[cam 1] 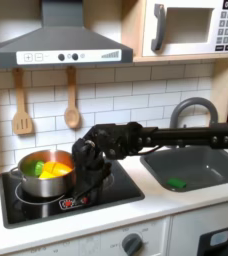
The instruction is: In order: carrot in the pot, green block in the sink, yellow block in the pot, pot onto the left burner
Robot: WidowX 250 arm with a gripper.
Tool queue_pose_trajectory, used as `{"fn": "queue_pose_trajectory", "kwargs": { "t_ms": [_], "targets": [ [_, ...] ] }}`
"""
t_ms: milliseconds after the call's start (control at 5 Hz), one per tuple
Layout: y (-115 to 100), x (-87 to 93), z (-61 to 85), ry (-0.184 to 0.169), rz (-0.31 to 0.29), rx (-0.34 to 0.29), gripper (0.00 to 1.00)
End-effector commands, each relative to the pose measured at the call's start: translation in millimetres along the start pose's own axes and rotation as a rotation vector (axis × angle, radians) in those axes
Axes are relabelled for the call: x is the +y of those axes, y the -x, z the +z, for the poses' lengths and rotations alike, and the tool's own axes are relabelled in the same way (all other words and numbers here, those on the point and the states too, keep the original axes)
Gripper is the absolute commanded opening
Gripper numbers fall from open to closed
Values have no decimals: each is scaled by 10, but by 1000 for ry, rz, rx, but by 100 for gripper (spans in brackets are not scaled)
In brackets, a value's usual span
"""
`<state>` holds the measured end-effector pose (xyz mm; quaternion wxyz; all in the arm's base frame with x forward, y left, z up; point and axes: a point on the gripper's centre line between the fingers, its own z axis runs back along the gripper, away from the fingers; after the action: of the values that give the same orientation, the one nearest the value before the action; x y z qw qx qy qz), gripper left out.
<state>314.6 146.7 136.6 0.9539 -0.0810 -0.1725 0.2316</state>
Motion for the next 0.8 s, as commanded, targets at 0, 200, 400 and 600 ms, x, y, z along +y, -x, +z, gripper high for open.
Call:
{"fn": "queue_pose_trajectory", "kwargs": {
  "t_ms": [0, 200, 400, 600],
  "targets": [
    [15, -5, 422, 35, 14, -114, 0],
    [-137, 110, 856, 36, 50, -270, 0],
    [-223, 135, 1047, 43, 68, -303, 100],
    [-217, 125, 1041, 42, 57, -308, 100]
  ]
}}
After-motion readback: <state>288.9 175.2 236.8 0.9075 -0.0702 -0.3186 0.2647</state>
